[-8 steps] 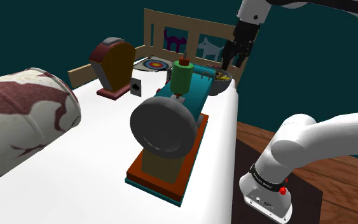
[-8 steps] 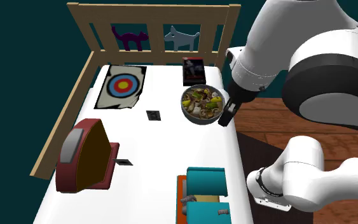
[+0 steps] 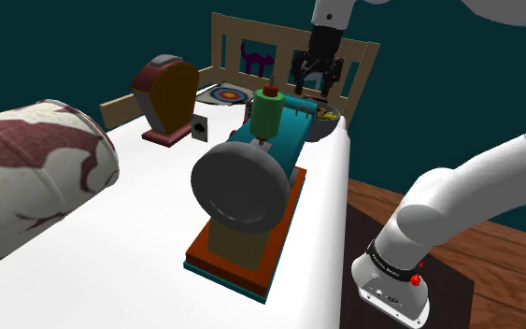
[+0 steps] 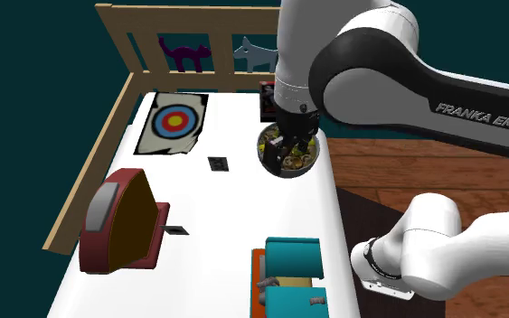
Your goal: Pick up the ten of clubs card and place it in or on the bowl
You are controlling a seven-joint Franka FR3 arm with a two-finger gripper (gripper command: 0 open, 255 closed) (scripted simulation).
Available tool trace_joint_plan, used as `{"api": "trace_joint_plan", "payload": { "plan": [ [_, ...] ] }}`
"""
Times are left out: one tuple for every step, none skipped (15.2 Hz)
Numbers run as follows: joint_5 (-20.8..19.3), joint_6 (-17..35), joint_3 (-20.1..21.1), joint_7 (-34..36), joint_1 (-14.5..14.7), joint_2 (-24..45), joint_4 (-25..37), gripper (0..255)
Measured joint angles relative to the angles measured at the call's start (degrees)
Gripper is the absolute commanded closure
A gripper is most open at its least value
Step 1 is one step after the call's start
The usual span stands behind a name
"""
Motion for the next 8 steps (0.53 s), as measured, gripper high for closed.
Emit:
{"api": "trace_joint_plan", "payload": {
  "plan": [
    [1.3, -0.6, -0.2, 1.8, -0.2, 3.2, 2.5, 0],
    [2.7, -1.3, -0.2, 3.8, -0.4, 6.5, 5.3, 0],
    [4.1, -1.6, -0.4, 5.6, -0.6, 9.5, 7.4, 0],
    [5.5, -2.3, -0.6, 7.5, -0.8, 12.5, 9.7, 0],
    [6.9, -3.2, -1.1, 9.0, -1.1, 15.5, 12.4, 0],
    [8.3, -3.7, -1.4, 10.6, -1.4, 18.6, 14.9, 0],
    [9.8, -4.5, -1.8, 12.3, -1.6, 21.3, 17.1, 0],
    [11.4, -5.4, -2.2, 14.0, -2.0, 24.5, 20.0, 0]
  ]
}}
